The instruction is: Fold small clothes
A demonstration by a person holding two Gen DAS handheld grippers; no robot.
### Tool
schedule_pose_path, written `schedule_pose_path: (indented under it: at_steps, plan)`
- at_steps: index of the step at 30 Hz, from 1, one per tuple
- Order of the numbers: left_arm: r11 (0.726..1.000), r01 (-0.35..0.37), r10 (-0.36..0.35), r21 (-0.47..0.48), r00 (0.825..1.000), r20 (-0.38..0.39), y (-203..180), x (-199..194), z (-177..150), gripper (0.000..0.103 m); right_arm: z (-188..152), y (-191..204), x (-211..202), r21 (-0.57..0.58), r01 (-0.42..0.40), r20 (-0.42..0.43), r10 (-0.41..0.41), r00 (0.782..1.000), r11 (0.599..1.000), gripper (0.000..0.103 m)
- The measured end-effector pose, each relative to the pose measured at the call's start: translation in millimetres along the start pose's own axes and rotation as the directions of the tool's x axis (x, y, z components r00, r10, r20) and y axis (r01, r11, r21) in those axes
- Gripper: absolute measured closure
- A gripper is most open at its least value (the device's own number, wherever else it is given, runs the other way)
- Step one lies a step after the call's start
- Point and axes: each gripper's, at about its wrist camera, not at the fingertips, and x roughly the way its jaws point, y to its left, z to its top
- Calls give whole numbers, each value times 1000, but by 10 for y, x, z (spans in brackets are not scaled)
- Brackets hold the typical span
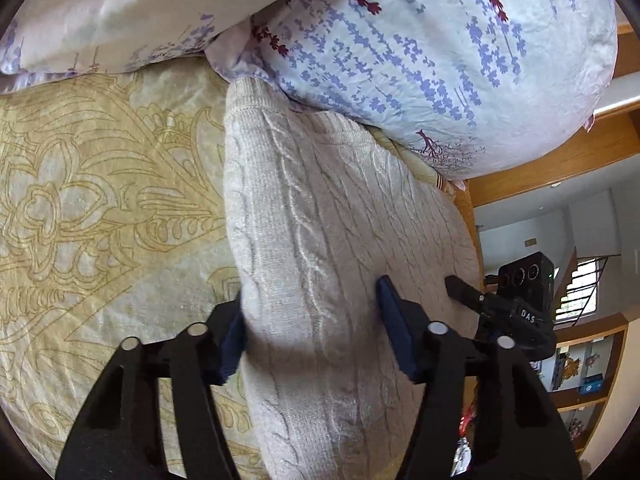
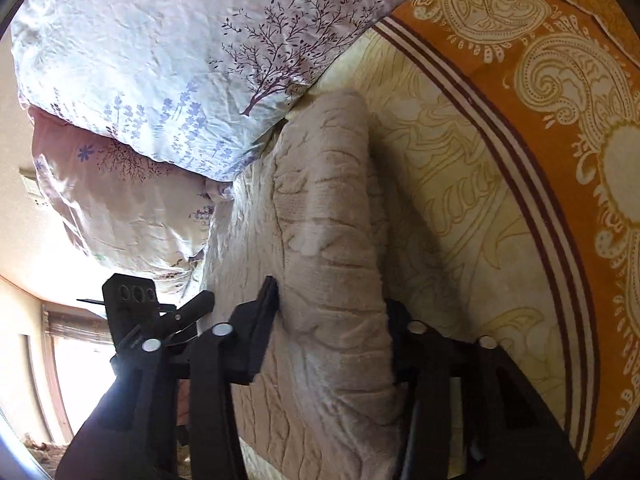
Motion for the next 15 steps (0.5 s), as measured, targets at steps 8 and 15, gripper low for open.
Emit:
schedule_pose_path:
  at_steps: [8, 15]
  plan:
    - [988, 152, -152, -2, 988, 29, 123, -404, -42, 71, -189, 360, 85, 20, -164, 2, 164, 987, 986, 72]
    - [995, 98, -96, -7, 987, 129, 584, -1298, -200, 70, -485, 932, 760, -93, -211, -125, 199, 972, 973, 73]
